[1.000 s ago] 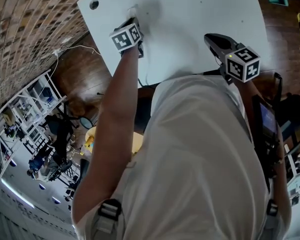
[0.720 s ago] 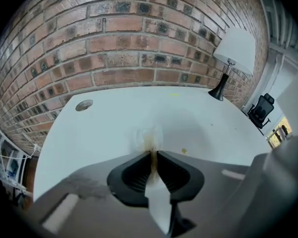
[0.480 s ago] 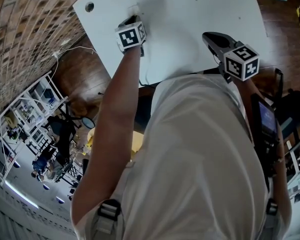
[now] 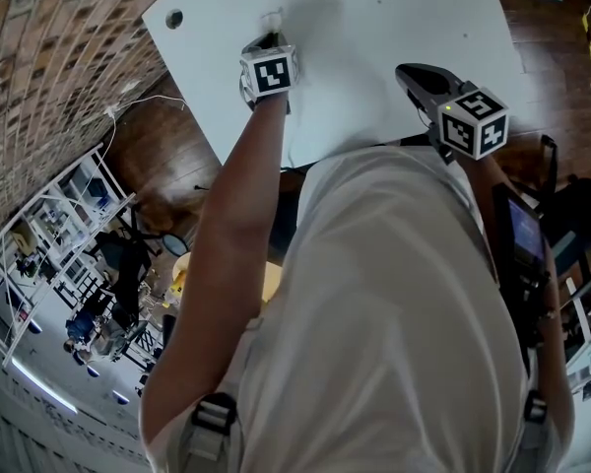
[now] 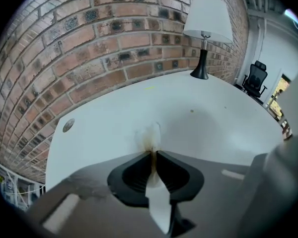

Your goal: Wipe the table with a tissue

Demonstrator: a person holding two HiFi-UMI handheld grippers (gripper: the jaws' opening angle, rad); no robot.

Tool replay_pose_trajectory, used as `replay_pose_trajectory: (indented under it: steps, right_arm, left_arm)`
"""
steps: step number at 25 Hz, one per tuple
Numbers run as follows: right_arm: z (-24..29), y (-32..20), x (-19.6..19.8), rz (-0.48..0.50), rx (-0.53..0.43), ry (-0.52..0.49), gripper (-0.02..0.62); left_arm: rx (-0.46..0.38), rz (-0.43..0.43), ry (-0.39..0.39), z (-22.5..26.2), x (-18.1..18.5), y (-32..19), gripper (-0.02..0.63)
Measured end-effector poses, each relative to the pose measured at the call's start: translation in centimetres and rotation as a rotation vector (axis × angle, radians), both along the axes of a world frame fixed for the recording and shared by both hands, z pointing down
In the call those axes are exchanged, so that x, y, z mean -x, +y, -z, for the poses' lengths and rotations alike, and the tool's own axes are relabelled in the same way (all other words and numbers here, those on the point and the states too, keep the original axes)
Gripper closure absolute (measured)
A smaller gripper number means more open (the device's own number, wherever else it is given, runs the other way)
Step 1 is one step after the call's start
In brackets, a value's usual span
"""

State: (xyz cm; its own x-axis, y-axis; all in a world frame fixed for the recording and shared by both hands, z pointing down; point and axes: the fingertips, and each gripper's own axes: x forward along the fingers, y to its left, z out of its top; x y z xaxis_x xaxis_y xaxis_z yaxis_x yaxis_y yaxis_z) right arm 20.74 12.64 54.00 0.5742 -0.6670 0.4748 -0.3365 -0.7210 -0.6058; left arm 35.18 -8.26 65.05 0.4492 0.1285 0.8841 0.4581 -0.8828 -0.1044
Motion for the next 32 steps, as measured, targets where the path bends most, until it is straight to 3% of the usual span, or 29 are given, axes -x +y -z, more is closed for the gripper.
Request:
replay_pose_trajectory:
  steps: [6,10,21,25,30,32]
  right_arm:
    - [0.1,-0.5,-0.3,-0.012,0.020,-0.010,0.586]
    - [-0.1,-1.0,-1.3,-0.004,0.004,-0.001,0.586]
    - [-0.2,0.8,-0.9,0.011,-0.035,0.014,0.586]
    - [-0.1,1.2,-0.7,0.017,-0.037,0.013,0.586]
    - [0.4,0.9,-0.8,0.028,-0.032,0.024,0.586]
    - [0.3,0.9,-1.0,0.028,-0.035,0.027,0.586]
  left_arm:
    - [-0.078,0.002,-0.036,-0.6,0.6,-2.1,0.563]
    - [0.056,-0.049,-0.010,0.4,-0.6,1.1,0.563]
    - [0.113,-0.057,-0.020,0.8,2.1,6.5,0.561]
    - [0.207,-0.089,-0.088,0.6,4.7,10.0,0.561]
    - [0.365,-0.260,-0.241,0.4,9.0,14.7,0.561]
    - [0.433,-0.309,-0.253,1.3,10.0,15.8,0.561]
